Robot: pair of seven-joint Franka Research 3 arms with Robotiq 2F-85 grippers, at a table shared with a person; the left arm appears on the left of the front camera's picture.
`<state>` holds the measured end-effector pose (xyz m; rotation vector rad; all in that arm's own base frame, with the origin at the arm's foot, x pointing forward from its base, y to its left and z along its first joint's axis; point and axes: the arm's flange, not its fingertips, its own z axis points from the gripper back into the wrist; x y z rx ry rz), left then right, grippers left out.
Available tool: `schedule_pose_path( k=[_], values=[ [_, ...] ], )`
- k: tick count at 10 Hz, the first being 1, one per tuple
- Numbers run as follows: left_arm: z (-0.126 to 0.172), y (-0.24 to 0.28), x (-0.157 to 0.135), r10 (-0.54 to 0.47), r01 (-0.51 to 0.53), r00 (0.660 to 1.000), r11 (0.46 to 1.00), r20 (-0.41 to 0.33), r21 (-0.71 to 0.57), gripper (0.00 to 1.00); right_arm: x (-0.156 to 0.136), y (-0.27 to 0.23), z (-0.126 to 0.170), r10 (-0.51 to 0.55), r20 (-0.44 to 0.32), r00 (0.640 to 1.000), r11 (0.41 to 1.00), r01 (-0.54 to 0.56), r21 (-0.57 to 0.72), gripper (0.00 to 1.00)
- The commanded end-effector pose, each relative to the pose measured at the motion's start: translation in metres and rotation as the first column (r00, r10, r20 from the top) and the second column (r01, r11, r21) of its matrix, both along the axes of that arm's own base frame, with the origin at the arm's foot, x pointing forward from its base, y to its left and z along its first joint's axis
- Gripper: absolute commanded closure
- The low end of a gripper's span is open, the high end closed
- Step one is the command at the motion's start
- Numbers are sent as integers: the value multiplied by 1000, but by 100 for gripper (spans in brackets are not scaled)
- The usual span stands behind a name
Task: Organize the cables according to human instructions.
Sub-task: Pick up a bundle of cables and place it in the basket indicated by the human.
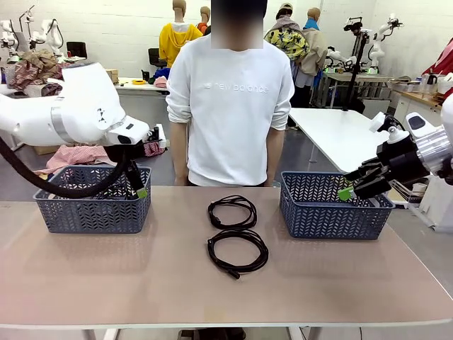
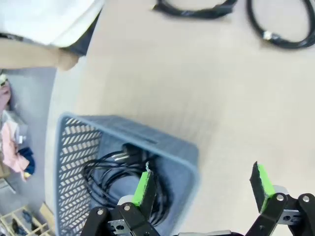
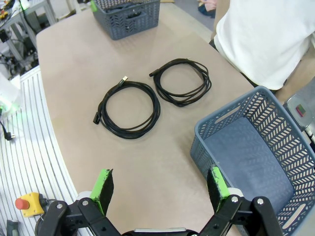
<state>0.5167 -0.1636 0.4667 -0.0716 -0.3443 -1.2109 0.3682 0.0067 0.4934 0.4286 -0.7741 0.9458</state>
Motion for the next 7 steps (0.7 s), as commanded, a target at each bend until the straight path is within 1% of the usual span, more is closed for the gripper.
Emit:
schedule_pose_path(
  k=[1,2,3,5,7],
  values=[
    [-4,3,-29,-33,33,999,996,3,-83,0,3,0,-1,21,23,1000,1000,-21,22,0],
    [-5,-4,-41,-50,50,999,992,3,-116,0,3,0,-1,21,23,1000,1000,-21,22,0],
    [-7,-10,-53,-65,62,998,988,-13,-143,0,3,0,-1,21,23,1000,1000,-21,22,0],
    [-12,-19,-72,-88,81,996,983,-34,-164,0,3,0,-1,21,23,1000,1000,-21,22,0],
    [-15,-24,-87,-98,91,995,981,-33,-171,0,3,0,-1,21,23,1000,1000,-21,22,0]
  ],
)
